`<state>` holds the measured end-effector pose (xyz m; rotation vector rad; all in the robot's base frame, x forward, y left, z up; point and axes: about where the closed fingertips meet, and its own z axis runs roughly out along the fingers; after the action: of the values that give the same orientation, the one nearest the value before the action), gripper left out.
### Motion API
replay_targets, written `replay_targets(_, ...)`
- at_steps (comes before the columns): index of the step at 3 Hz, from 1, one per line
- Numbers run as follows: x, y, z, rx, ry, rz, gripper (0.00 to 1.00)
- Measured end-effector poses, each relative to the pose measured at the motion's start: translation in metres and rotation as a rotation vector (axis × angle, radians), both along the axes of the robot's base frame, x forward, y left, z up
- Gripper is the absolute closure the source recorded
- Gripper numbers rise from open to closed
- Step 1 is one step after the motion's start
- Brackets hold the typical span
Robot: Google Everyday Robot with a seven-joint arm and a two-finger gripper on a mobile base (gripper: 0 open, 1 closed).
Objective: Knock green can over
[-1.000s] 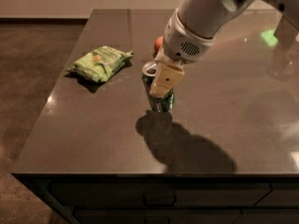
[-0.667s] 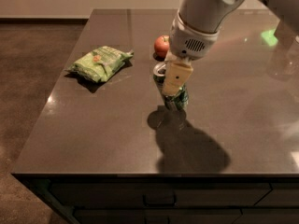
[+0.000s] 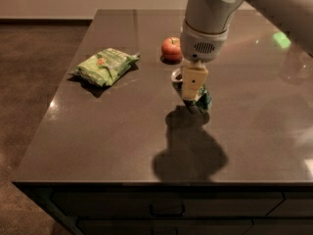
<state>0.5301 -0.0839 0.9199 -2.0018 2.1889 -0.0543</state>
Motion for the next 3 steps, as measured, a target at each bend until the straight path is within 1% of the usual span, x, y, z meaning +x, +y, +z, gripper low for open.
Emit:
replay_targets(1, 0.0022, -0.0049, -0.0041, -0.048, 0.004, -0.004, 0.62)
replay_targets(2, 0.0017, -0.0053, -0.0084, -0.075, 0.011, 0.002, 0.38)
replay_targets(3, -0.0017, -0.0024, -0.0136, -0.088, 0.021, 0.015, 0.15)
